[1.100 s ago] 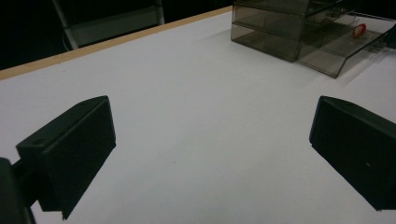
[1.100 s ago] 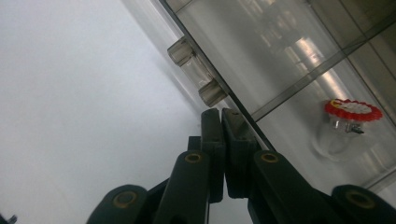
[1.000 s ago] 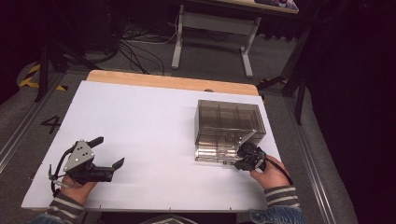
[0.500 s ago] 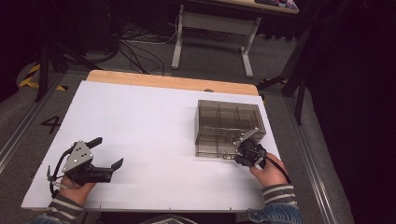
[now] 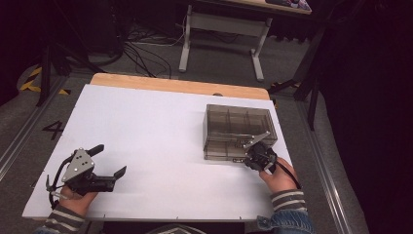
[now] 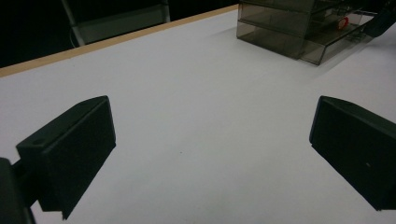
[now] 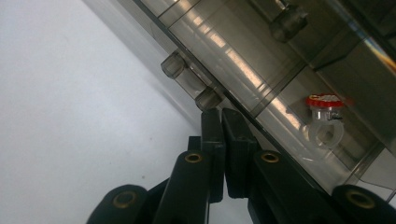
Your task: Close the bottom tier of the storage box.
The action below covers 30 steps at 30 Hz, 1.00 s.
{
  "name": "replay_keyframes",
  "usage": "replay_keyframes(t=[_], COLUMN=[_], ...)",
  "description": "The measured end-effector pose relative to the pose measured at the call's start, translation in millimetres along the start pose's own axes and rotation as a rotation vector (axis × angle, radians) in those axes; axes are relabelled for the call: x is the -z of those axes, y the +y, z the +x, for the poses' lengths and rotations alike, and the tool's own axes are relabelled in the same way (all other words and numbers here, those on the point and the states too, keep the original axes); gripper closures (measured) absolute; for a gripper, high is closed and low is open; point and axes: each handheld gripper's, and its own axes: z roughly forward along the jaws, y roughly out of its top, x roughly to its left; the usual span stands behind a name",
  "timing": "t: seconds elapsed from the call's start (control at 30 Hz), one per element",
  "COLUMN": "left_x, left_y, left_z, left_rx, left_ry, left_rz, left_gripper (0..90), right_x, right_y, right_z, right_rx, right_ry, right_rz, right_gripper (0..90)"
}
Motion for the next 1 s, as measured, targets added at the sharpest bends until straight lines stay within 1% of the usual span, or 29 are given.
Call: replay_keyframes(t=[0.13,0.23,0.3,0.37,0.47,0.6,1.0], left_x=[1.8,3.4,4.2,4.9,5.8,5.8,5.0], left_y=[-0.8,-1.5,-1.7,-2.2,-2.4,-2.7,-2.8], left_z=[0.4,0.2,0.7,0.3,0.4,0.4,0.3], left_rx=[-0.005,0.005,0.0,0.006,0.008,0.007,0.008], left_ry=[0.006,0.007,0.011,0.012,0.014,0.015,0.014], left_rz=[-0.001,0.003,0.003,0.003,0.006,0.004,0.007], left_gripper=[1.1,1.1,1.1,1.2,1.2,1.2,1.1], right_x=[-1.2,-2.2,-2.9,-3.5,-4.5,-5.9,-10.4], right_y=[1.3,2.5,3.2,4.0,4.8,5.5,6.5], right_z=[-1.5,-2.4,-3.0,-3.0,-4.1,-4.6,-5.5], right_rx=[-0.005,-0.009,-0.009,-0.013,-0.01,-0.02,-0.038], right_ry=[-0.012,-0.019,-0.026,-0.035,-0.044,-0.054,-0.097], right_rz=[-0.006,-0.011,-0.014,-0.016,-0.023,-0.033,-0.076], right_gripper=[88.2,88.3,88.4,88.4,88.5,88.6,88.6])
